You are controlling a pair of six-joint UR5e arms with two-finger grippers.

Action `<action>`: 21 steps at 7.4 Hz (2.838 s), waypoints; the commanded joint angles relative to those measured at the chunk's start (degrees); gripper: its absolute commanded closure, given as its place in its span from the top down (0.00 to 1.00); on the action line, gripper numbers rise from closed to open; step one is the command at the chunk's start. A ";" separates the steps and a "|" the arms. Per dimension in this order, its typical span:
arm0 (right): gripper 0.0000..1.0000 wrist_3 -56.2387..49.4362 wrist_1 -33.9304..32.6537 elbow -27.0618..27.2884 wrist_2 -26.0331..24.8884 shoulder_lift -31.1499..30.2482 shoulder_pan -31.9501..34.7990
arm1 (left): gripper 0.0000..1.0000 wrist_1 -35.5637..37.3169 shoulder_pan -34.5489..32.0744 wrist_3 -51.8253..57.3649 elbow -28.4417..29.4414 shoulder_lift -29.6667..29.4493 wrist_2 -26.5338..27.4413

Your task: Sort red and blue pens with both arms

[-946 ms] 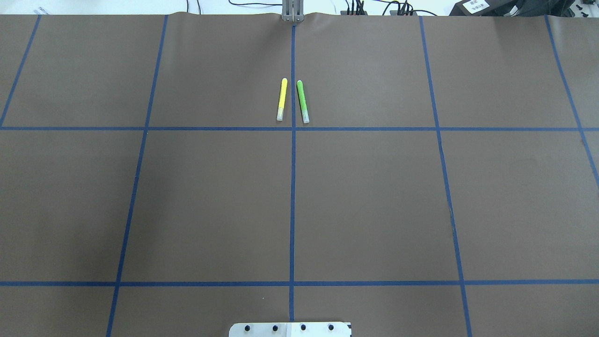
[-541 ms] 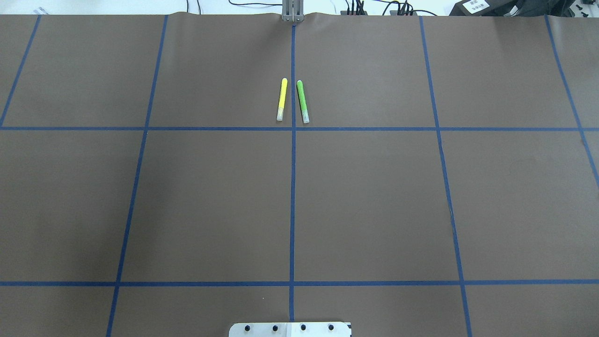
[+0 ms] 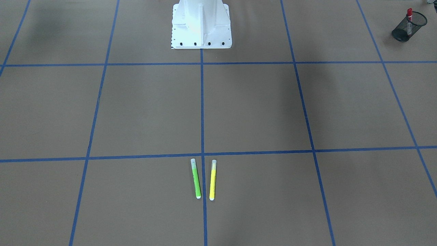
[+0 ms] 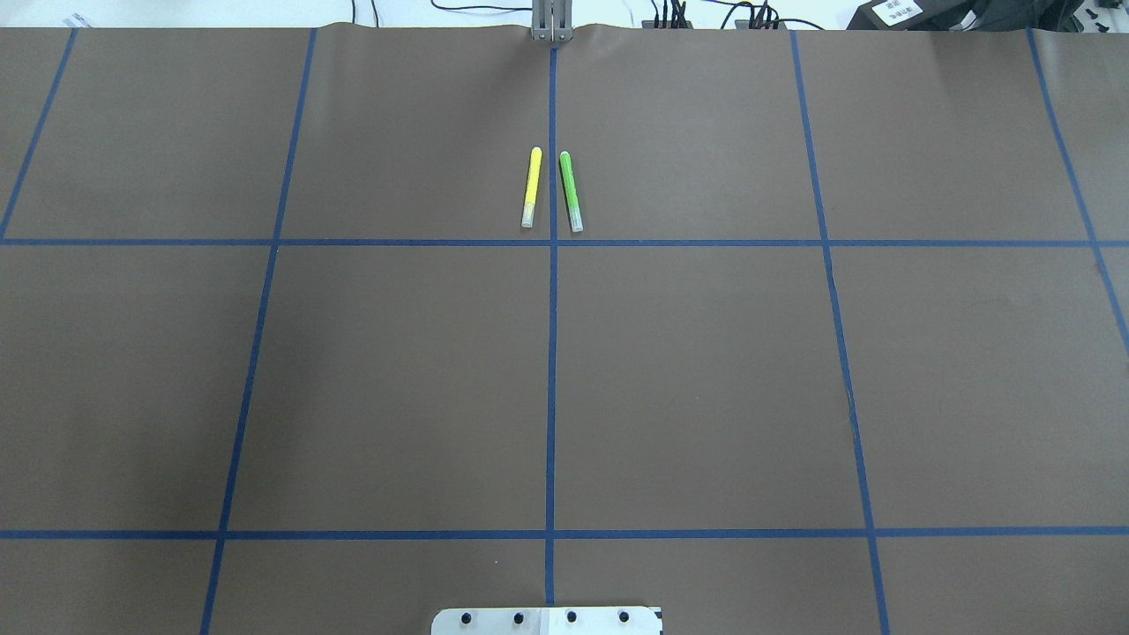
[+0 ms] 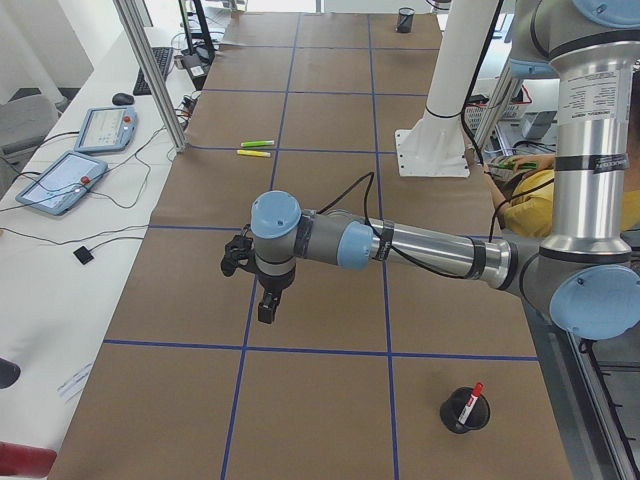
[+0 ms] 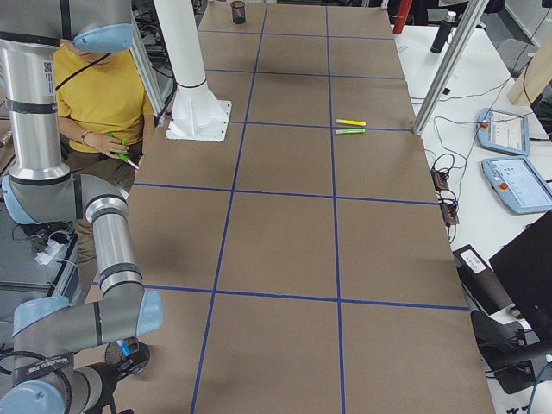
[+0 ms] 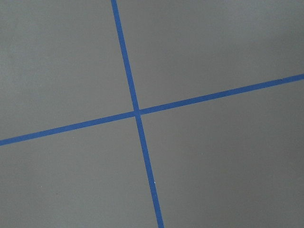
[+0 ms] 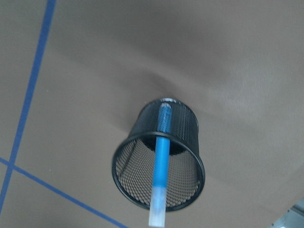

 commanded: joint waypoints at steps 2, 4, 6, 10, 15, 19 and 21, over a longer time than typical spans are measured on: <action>1.00 0.34 22.97 0.48 11.10 0.17 -15.23 | 1.00 0.00 0.00 -0.12 -0.09 0.00 -0.01; 1.00 0.52 36.52 2.23 14.03 0.44 -25.52 | 1.00 0.00 0.00 -0.12 -0.09 0.00 -0.01; 1.00 1.56 39.66 7.31 13.95 4.55 -35.80 | 1.00 0.00 0.00 -0.03 -0.52 0.00 -0.01; 1.00 19.15 38.96 9.97 13.16 14.31 -54.54 | 1.00 0.09 0.00 0.06 -0.35 0.00 -0.01; 1.00 19.06 35.44 10.85 10.26 12.04 -55.10 | 1.00 -0.35 0.00 0.40 -0.61 -0.09 -0.01; 1.00 18.98 35.88 10.68 10.34 11.43 -55.10 | 1.00 -8.16 0.00 0.41 -0.53 -0.09 -0.01; 1.00 19.06 35.96 10.76 10.69 11.34 -55.10 | 1.00 -8.88 0.00 0.41 0.44 -0.44 0.08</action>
